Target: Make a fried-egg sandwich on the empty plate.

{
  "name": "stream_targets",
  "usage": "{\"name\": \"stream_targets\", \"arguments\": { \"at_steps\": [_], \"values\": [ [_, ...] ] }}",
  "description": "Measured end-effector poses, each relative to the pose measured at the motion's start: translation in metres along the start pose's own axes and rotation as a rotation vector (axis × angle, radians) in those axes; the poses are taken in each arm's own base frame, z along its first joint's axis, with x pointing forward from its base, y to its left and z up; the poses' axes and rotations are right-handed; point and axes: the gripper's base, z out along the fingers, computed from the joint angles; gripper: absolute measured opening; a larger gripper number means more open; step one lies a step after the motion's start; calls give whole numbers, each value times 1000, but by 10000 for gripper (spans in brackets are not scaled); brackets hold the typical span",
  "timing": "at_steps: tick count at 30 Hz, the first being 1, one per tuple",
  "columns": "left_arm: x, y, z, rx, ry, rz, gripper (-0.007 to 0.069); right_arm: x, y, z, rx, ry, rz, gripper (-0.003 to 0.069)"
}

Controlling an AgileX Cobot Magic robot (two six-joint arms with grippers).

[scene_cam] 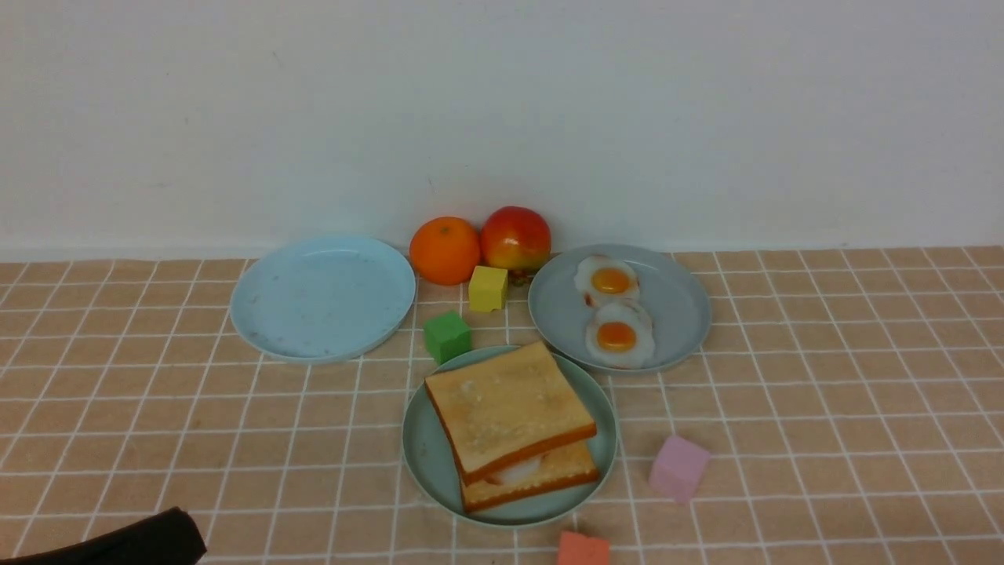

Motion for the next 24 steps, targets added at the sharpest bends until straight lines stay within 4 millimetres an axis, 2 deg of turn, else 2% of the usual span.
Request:
{"name": "stream_targets", "arguments": {
  "at_steps": [6, 10, 13, 17, 19, 24],
  "values": [
    [10, 13, -4, -108, -101, 122, -13, 0, 0, 0, -1, -2, 1, 0],
    [15, 23, -13, -246, -183, 87, -13, 0, 0, 0, -1, -2, 1, 3],
    [27, 32, -22, -368, -225, 35, -13, 0, 0, 0, -1, -2, 1, 3],
    [48, 40, -28, -523, -83, -18, -13, 0, 0, 0, 0, -2, 1, 6],
    [69, 46, -33, -637, 103, -102, -13, 0, 0, 0, 2, -3, 2, 8],
    [75, 48, -35, -679, 159, -148, -13, 0, 0, 0, 2, -3, 2, 13]
  ]
}}
